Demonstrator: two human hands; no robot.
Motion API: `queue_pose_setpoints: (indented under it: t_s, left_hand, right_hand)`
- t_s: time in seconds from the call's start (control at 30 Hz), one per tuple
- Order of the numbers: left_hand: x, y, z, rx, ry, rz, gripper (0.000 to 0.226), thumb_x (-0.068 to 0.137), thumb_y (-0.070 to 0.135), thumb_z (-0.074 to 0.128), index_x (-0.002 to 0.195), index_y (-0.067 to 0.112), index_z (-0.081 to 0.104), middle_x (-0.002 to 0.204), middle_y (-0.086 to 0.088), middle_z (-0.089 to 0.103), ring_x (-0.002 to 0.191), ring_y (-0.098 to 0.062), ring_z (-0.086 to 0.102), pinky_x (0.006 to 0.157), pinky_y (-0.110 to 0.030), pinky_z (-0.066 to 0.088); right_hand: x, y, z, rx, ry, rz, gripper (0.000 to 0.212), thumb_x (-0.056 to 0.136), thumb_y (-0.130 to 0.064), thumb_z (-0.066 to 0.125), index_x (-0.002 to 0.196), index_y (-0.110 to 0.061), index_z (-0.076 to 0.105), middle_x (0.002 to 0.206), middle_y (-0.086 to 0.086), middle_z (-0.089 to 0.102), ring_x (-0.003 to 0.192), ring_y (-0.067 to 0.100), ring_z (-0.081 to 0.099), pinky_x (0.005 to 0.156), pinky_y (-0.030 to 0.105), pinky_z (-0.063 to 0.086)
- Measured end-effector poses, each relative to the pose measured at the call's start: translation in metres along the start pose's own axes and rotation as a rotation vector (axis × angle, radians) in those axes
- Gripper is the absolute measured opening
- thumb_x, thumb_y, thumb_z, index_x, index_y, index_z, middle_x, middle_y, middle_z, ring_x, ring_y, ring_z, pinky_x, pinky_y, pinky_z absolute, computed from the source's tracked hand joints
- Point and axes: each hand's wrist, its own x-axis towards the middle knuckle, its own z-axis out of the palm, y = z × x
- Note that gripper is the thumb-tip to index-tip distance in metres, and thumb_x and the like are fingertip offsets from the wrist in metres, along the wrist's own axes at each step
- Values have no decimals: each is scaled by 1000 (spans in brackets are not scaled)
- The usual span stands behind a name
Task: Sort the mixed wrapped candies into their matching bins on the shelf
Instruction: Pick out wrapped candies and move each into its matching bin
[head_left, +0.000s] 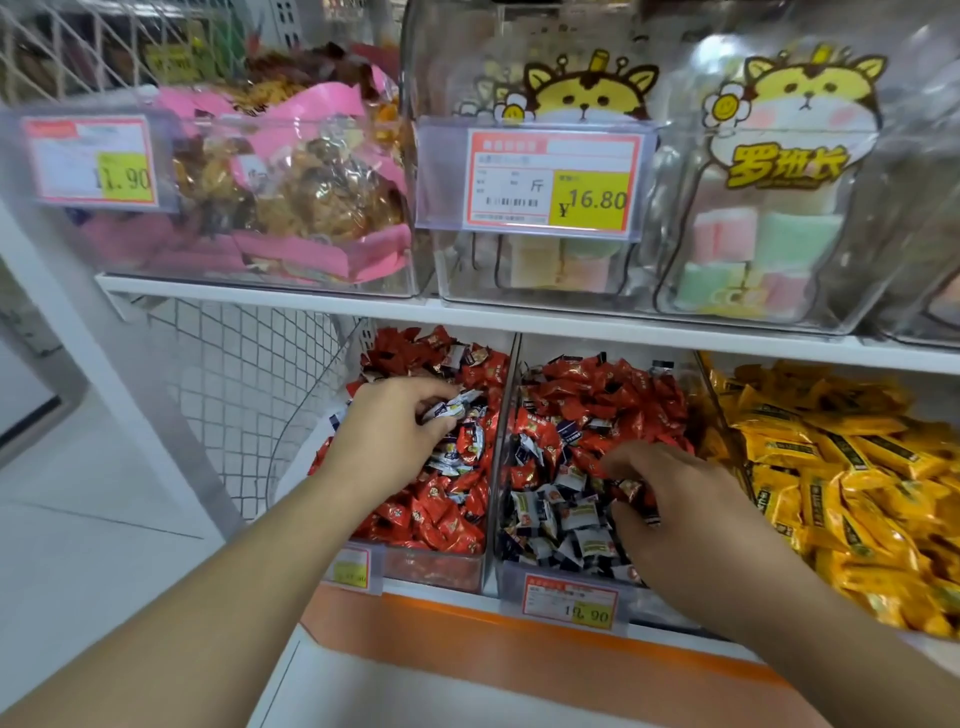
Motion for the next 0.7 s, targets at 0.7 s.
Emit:
queue_pose_setpoints:
  t_s: [0.7]
  left_hand:
    - [-61, 89, -10, -48, -220, 310, 44, 92, 34, 75, 132, 47, 61, 131, 36, 53, 126, 15, 45, 107, -6, 32]
  right_hand:
    - [-7, 12, -32, 39, 119, 31, 41, 98, -17, 62, 136, -30, 55, 128, -10, 57, 115, 12, 53, 91, 22, 47]
